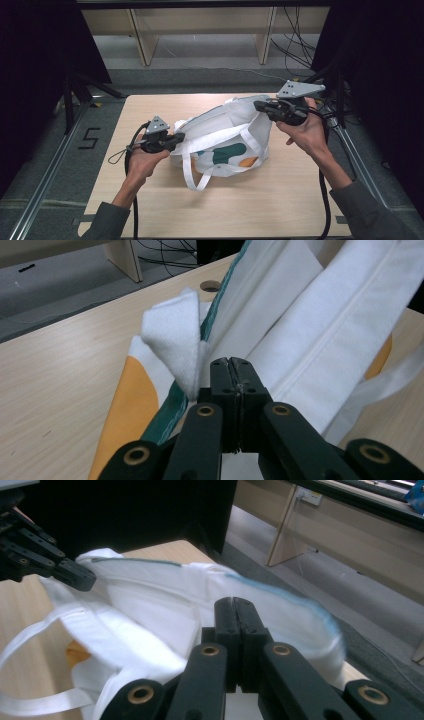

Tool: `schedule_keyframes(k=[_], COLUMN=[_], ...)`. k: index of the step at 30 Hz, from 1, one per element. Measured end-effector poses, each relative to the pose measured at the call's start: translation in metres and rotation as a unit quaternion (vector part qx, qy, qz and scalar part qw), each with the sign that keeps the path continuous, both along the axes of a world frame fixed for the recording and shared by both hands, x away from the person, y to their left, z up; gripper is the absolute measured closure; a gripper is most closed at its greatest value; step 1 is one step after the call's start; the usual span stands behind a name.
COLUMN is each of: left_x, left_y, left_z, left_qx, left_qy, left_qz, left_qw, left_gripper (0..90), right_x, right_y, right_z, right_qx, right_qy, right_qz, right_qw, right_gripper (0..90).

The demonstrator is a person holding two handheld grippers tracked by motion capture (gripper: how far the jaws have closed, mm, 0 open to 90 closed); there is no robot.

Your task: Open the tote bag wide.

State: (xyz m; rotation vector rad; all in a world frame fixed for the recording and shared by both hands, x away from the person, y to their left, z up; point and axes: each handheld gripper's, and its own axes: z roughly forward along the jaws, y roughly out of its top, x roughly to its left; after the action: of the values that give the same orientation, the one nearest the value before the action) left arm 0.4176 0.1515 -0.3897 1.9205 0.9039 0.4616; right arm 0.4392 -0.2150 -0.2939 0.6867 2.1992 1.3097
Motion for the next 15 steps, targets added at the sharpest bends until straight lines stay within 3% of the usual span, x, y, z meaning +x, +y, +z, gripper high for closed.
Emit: schedule_keyframes(k=[2, 5, 6, 7, 8, 9, 12, 13, 14, 15], left_x=[0.006, 0.017, 0.021, 0.026, 0.031, 0.035, 0.046, 0.049, 0.052, 0.055], left_y=[0.0, 0.002, 0.004, 0.005, 0.006, 0.006, 0.006, 0.006, 0.005, 0.005], left_z=[-0.001, -0.006, -0.009, -0.015, -0.02, -0.025, -0.038, -0.043, -0.048, -0.054], left_qx=[0.005, 0.002, 0.015, 0.01, -0.004, -0.01, 0.004, 0.008, 0.018, 0.032], left_qy=[0.001, 0.007, 0.013, 0.022, 0.038, 0.048, 0.06, 0.065, 0.074, 0.077], left_qz=[0.0, 0.012, 0.013, 0.019, 0.024, 0.03, 0.039, 0.038, 0.035, 0.034], left_qw=[1.0, 0.9999, 0.9997, 0.9995, 0.999, 0.9984, 0.9974, 0.9971, 0.9965, 0.9959], left_gripper=[88.6, 89.0, 89.0, 89.1, 89.1, 89.1, 89.2, 89.3, 89.3, 89.3], right_x=[0.008, 0.019, 0.024, 0.028, 0.038, 0.038, 0.052, 0.055, 0.06, 0.062], right_y=[0.004, 0.005, 0.004, 0.003, -0.001, -0.001, -0.007, -0.009, -0.012, -0.013], right_z=[-0.003, -0.013, -0.017, -0.024, -0.044, -0.044, -0.085, -0.094, -0.114, -0.121], right_qx=[-0.022, -0.041, -0.06, -0.074, -0.117, -0.117, -0.16, -0.159, -0.146, -0.142], right_qy=[-0.006, 0.014, 0.011, 0.026, 0.068, 0.068, 0.136, 0.145, 0.159, 0.166], right_qz=[-0.011, -0.025, -0.033, -0.042, -0.047, -0.047, -0.065, -0.067, -0.071, -0.07], right_qw=[0.9997, 0.9988, 0.9976, 0.996, 0.9897, 0.9897, 0.9757, 0.9743, 0.9738, 0.9734], right_gripper=[90.0, 90.0, 90.0, 90.0, 90.0, 90.0, 90.0, 90.0, 90.0, 90.0])
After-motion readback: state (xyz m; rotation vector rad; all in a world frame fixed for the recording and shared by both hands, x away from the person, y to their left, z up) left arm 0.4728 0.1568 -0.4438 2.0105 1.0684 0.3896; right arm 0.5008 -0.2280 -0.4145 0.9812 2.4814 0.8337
